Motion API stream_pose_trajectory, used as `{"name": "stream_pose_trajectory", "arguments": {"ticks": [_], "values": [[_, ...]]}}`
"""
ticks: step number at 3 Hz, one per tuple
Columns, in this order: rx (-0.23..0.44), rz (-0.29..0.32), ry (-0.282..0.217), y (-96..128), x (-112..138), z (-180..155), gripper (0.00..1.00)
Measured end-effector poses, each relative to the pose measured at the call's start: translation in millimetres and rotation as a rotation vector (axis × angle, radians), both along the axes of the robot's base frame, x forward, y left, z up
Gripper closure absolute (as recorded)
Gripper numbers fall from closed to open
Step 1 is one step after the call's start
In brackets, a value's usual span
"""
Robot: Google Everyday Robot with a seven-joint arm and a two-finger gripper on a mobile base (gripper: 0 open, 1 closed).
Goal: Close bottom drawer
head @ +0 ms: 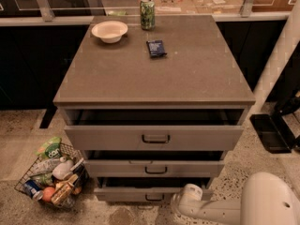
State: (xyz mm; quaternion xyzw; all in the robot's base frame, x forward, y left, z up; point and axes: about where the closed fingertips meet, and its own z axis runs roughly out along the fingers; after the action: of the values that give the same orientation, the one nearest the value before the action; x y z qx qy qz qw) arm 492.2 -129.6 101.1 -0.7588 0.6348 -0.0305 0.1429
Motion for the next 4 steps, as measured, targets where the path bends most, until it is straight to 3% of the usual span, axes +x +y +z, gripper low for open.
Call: {"name": "stream_pose_trajectory", "arguments": {"ticks": [1,4], "values": [[0.013,-0.029,-0.006,-8,18,-2,1.00],[0.028,-0.046,-0.018,-10,28,-1,1.00]]}}
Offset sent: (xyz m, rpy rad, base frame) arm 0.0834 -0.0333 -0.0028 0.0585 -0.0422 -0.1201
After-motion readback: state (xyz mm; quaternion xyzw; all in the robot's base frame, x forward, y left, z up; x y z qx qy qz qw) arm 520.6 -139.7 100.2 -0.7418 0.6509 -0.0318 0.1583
